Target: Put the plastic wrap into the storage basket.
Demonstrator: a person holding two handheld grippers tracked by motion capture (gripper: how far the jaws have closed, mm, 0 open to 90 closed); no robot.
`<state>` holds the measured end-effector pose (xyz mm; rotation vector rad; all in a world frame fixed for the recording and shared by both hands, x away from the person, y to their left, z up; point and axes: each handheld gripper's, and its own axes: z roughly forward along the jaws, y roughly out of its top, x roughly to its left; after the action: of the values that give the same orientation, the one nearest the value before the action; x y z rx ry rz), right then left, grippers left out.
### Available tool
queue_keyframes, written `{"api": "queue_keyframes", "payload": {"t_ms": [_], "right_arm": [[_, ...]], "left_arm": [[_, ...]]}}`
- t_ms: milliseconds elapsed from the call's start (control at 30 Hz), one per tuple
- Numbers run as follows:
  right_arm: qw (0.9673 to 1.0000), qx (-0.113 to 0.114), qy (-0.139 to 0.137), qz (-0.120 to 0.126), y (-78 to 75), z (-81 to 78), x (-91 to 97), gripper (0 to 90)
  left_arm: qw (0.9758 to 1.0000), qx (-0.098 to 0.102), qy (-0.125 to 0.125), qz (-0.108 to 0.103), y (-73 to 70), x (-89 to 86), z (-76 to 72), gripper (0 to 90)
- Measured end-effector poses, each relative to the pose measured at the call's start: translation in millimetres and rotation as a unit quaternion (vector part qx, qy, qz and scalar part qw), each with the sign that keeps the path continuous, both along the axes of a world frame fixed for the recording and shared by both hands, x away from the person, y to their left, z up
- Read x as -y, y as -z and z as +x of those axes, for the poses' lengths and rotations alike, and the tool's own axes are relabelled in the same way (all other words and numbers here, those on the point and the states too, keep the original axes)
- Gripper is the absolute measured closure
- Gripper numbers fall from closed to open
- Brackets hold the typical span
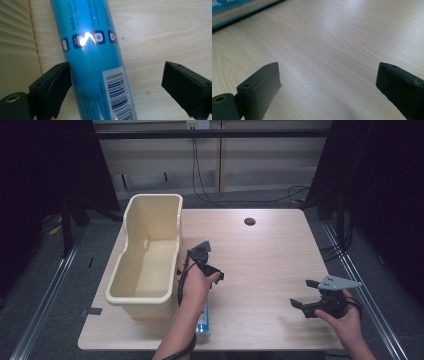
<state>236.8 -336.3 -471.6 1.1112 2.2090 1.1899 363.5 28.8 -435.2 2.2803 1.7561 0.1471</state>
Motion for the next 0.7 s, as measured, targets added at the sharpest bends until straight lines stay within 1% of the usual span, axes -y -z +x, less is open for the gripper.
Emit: {"api": "queue_keyframes", "payload": {"t_ms": [67,133,167,200,300,333,367,467,533,600,633,667,700], "right_arm": [[1.0,-0.001,-0.001,0.0,0.1,-0.2,-0.3,5.1],[1.0,0.001,-0.001,-0.001,0.2,0.0,-0.3,5.1],[1.0,0.0,-0.001,0.0,0.2,0.1,-0.2,5.1],[1.0,0.0,-0.001,0.0,0.2,0.1,-0.2,5.1],[1.0,0.001,0.0,0.001,0.1,0.1,0.0,5.1],[1.0,0.0,-0.001,0.002,0.0,0.1,0.2,5.1],[1.0,-0.001,0.0,0.002,-0.2,0.1,0.3,5.1],[1.0,0.002,-0.001,0.002,0.0,0.4,0.6,5.1],[1.0,0.001,-0.002,0.003,-0.1,0.2,0.5,5.1],[1.0,0.002,-0.002,0.003,0.0,0.3,0.4,5.1],[1.0,0.001,-0.002,0.003,-0.1,0.3,0.4,5.1],[1.0,0.001,-0.002,0.003,-0.2,0.3,0.4,5.1],[1.0,0.003,-0.001,0.002,-0.2,0.3,0.6,5.1]], "left_arm": [[1.0,-0.001,-0.006,0.0,4.1,-0.8,0.3,6.9],[0.9999,-0.009,-0.01,0.002,8.4,-2.7,1.1,7.0],[0.9999,-0.013,-0.011,-0.002,10.7,-3.3,1.4,7.1],[0.9998,-0.013,-0.012,0.0,13.1,-3.5,1.5,7.4],[0.9993,-0.033,-0.016,-0.002,19.7,-3.0,1.5,9.6],[0.9995,-0.027,-0.014,-0.003,21.8,-3.1,2.0,11.2],[0.9995,-0.023,-0.018,-0.009,23.6,-3.2,2.6,13.0],[0.9993,-0.026,-0.025,-0.01,26.0,-2.4,2.6,16.4],[0.9995,-0.021,-0.023,-0.002,28.7,-0.5,2.5,19.0],[0.9994,-0.025,-0.025,0.002,29.9,-0.8,2.7,21.6],[0.9992,-0.029,-0.026,0.005,30.3,-0.4,2.3,24.6],[0.9992,-0.029,-0.026,0.005,30.3,-0.4,2.3,26.0],[0.9988,-0.034,-0.034,-0.003,31.9,-1.8,2.5,26.5]]}}
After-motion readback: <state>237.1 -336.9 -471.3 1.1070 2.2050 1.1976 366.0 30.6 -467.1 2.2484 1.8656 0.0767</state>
